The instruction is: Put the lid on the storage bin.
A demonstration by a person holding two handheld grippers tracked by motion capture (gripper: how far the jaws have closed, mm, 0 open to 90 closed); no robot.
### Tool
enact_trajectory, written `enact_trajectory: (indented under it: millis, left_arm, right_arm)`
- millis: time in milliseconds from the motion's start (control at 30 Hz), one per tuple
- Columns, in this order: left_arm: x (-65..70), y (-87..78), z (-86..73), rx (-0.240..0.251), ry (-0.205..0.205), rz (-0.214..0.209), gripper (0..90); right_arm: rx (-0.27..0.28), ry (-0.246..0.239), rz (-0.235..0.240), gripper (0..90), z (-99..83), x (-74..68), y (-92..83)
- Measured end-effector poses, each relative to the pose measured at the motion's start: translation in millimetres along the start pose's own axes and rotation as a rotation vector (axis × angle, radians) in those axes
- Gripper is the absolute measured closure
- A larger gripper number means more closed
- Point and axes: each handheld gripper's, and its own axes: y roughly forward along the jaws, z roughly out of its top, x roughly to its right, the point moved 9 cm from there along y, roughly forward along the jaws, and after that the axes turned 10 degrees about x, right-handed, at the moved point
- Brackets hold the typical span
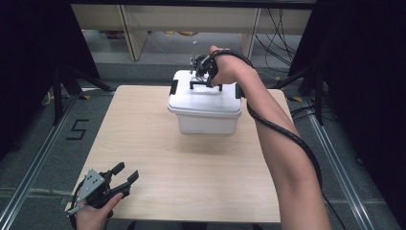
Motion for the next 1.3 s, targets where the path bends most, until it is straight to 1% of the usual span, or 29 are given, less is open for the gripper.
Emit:
enact_trajectory:
  millis: [33, 67, 100, 133, 167, 200, 233, 333, 400, 433, 467, 533, 600, 633, 667, 700, 800, 833, 900, 933, 967, 1000, 1033, 1067, 1100, 1133, 1167, 1300]
  left_arm:
    - [-0.4, -0.9, -0.4, -0.010, 0.002, 0.006, 34.4]
    - [-0.2, -0.7, -0.2, -0.007, 0.002, 0.004, 34.4]
    - [-0.4, -1.6, -0.4, -0.014, 0.001, 0.010, 34.4]
    - [0.0, -0.9, 0.0, -0.004, -0.001, 0.005, 34.4]
    - [0.2, -0.5, 0.4, 0.001, 0.000, -0.001, 34.4]
    - [0.2, -0.5, 0.4, 0.001, 0.000, -0.001, 34.4]
    - [-0.3, -1.1, 0.0, -0.005, 0.001, 0.003, 34.4]
    - [-0.7, -1.1, -0.5, -0.008, -0.001, 0.004, 34.4]
    - [-0.5, -0.8, -0.4, -0.007, 0.000, 0.001, 34.4]
    - [0.2, 0.6, 0.0, 0.005, -0.003, -0.007, 34.4]
    - [0.3, 0.5, -0.1, 0.004, -0.002, -0.007, 34.4]
    - [0.4, 0.5, -0.2, 0.004, -0.002, -0.007, 34.4]
    - [0.3, 0.6, -0.4, 0.003, -0.003, -0.006, 34.4]
    - [0.1, -0.4, -0.8, -0.008, -0.001, 0.000, 34.4]
    - [0.1, -0.4, -1.0, -0.010, -0.001, 0.002, 34.4]
    - [0.2, -0.4, -1.1, -0.011, 0.000, 0.001, 34.4]
    - [0.5, -0.4, -0.9, -0.010, 0.001, 0.000, 34.4]
    - [0.7, 0.4, -0.6, -0.001, -0.001, -0.006, 34.4]
    - [0.4, 0.5, -0.5, 0.002, -0.002, -0.008, 34.4]
    - [0.3, 0.4, -0.6, 0.000, -0.002, -0.006, 34.5]
    - [0.1, -0.6, -1.0, -0.010, -0.001, 0.002, 34.4]
    - [0.2, -0.5, -1.0, -0.010, 0.000, 0.001, 34.5]
    - [0.5, -0.3, -1.0, -0.010, 0.000, 0.000, 34.5]
    - [0.5, -0.3, -1.0, -0.010, 0.000, 0.000, 34.5]
    - [0.7, -0.3, -1.1, -0.011, 0.001, -0.002, 34.5]
    - [0.9, -0.1, -1.2, -0.011, 0.002, -0.002, 34.4]
    - [1.0, 0.0, -1.2, -0.011, 0.002, -0.002, 34.5]
    - [1.0, 0.3, -1.4, -0.012, 0.002, -0.002, 34.5]
  right_arm:
    - [0.009, -0.020, -0.005, 85.2, 0.8, 1.7, 3.3]
    - [0.006, -0.023, -0.002, 85.2, 1.0, 1.6, 5.2]
    - [-0.004, -0.015, 0.003, 85.2, 0.3, 0.4, 7.2]
    - [-0.010, 0.003, 0.009, 85.2, -0.6, -1.0, 9.5]
    - [-0.010, -0.017, 0.004, 85.2, -1.0, 1.1, 11.9]
    - [-0.010, -0.017, 0.004, 85.2, -1.0, 1.1, 11.9]
    - [-0.022, -0.001, 0.009, 85.2, -3.7, 0.4, 16.0]
    - [-0.026, -0.009, 0.013, 85.2, -5.6, 1.5, 19.5]
    - [-0.025, 0.000, 0.014, 85.2, -6.1, 1.4, 20.2]
    - [-0.030, 0.008, 0.017, 85.2, -7.9, 1.5, 21.7]
    - [-0.029, -0.001, 0.014, 85.2, -8.4, 2.7, 22.5]
    - [-0.043, 0.006, 0.019, 85.2, -10.8, 2.4, 23.5]
    - [-0.034, -0.010, 0.016, 85.2, -11.3, 4.9, 25.4]
    - [-0.035, -0.009, 0.013, 85.2, -11.9, 5.4, 25.7]
    - [-0.043, 0.019, 0.016, 85.2, -12.6, 3.7, 25.1]
    - [-0.020, -0.023, 0.014, 85.2, -11.9, 7.8, 28.3]
    - [-0.026, -0.009, 0.017, 85.2, -13.9, 7.3, 31.0]
    - [-0.043, 0.023, 0.022, 85.2, -15.2, 4.6, 30.0]
    - [-0.040, 0.016, 0.024, 85.2, -15.3, 5.1, 30.8]
    - [-0.037, 0.024, 0.028, 85.2, -15.4, 4.7, 30.9]
    - [-0.031, 0.020, 0.022, 85.2, -15.7, 5.9, 31.4]
    - [-0.027, 0.005, 0.023, 85.2, -15.5, 7.4, 31.5]
    - [-0.029, 0.030, 0.024, 85.2, -16.4, 6.5, 31.1]
    - [-0.029, 0.030, 0.024, 85.2, -16.4, 6.5, 31.1]
    - [-0.035, 0.019, 0.020, 85.2, -16.3, 7.9, 29.9]
    - [-0.033, 0.026, 0.022, 85.2, -18.0, 8.8, 30.3]
    - [-0.026, -0.003, 0.016, 85.2, -17.5, 11.6, 30.7]
    - [-0.018, -0.007, 0.016, 85.2, -18.2, 13.4, 31.3]
